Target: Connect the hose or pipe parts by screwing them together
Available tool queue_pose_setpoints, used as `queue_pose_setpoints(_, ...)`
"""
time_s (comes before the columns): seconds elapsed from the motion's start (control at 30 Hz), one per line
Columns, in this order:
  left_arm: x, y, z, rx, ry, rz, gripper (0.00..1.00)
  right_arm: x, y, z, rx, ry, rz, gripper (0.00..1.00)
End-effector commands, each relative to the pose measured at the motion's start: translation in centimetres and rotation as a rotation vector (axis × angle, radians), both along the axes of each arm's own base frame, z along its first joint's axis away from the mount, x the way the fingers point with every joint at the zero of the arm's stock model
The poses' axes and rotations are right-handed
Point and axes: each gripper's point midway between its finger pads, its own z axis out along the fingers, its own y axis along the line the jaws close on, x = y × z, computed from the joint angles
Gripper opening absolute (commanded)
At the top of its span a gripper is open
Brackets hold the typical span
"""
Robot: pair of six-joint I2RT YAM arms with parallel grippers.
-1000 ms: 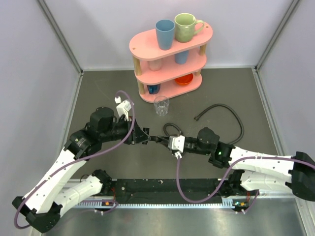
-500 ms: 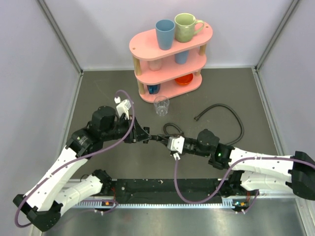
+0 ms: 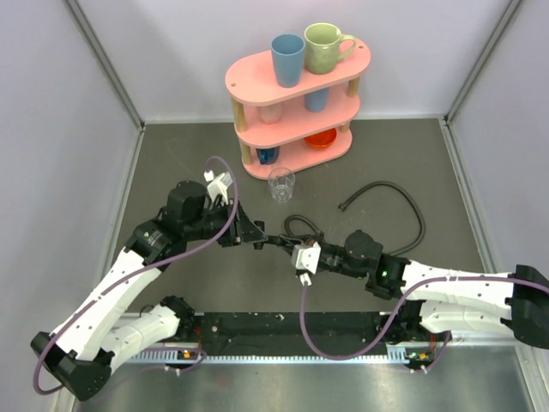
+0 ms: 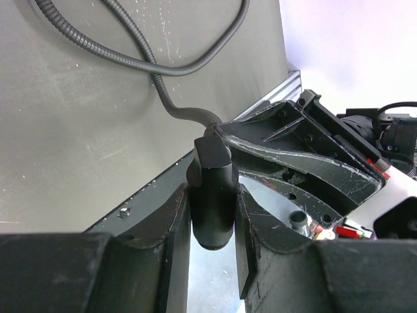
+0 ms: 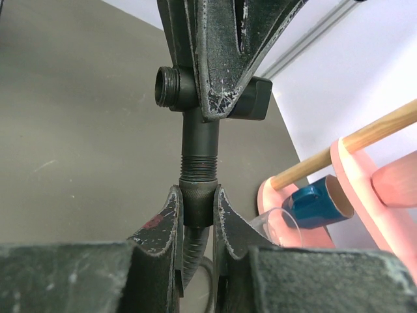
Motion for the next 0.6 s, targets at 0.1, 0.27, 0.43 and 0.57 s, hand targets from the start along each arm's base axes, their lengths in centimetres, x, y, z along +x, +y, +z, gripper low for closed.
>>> queue_pose_setpoints(0.1, 0.3, -1.6, 0.8, -0.067, -0.013, -0.079, 0.0, -2.1, 0.9, 4.9, 0.112, -0.104, 0.091, 0.0)
queue_pose_setpoints(0.27, 0.4, -2.1, 0.4, -0.062, 0.005, -0.117, 0.0, -2.6, 0.8, 5.2, 0.111, -0.109, 0.114, 0.0)
queue_pose_setpoints(0.43, 0.8, -2.2, 0.5, -0.051, -0.023, -0.13, 0.0, -2.8, 1.0, 4.9, 0.101, -0.101, 0.125, 0.0)
queue_pose_setpoints(0.57, 0.8, -2.7, 1.0, -0.088, -0.08, -0.174, 0.0, -2.1, 1.3, 5.5, 0.112, -0.039, 0.086, 0.0)
